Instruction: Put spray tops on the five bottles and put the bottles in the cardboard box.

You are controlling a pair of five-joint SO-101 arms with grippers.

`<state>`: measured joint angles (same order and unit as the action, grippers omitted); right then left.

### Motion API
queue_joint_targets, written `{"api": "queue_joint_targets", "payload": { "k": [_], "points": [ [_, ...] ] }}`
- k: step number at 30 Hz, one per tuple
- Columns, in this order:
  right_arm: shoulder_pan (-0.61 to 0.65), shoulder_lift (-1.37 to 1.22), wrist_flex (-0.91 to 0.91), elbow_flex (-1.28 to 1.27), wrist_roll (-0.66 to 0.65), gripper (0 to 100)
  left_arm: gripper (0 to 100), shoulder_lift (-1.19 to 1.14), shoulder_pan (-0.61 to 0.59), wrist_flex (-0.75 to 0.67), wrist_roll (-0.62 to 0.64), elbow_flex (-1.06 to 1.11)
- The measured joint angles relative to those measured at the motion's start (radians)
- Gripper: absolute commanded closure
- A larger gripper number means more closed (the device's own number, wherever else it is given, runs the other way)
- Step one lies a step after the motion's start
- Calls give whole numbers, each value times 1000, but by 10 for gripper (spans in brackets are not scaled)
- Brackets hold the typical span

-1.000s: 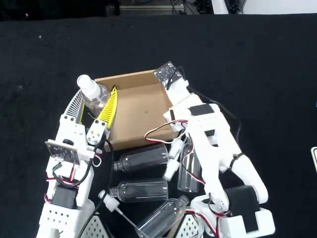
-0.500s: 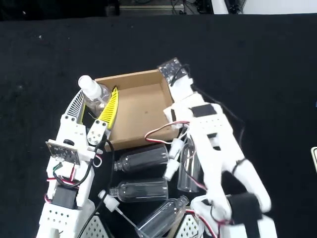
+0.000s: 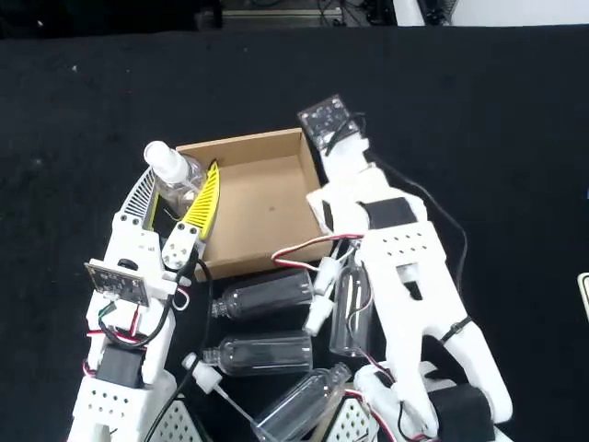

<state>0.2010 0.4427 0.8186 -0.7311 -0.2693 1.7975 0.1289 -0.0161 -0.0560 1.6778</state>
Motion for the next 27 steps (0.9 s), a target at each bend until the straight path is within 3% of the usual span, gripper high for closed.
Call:
{"api": "queue_joint_targets", "payload": {
  "k": [7, 17, 23, 27],
  "points": [
    [-3, 149, 0, 3, 101, 773, 970, -135, 0, -44, 0, -8],
    [-221, 224, -282, -270, 285, 773, 967, -760, 2, -273, 0, -247],
    [-229, 173, -338, -296, 292, 809, 966, -1112, 5, -407, 0, -365],
    [-143, 170, -269, -242, 292, 814, 966, -1278, 5, -522, 0, -381]
  ]
}}
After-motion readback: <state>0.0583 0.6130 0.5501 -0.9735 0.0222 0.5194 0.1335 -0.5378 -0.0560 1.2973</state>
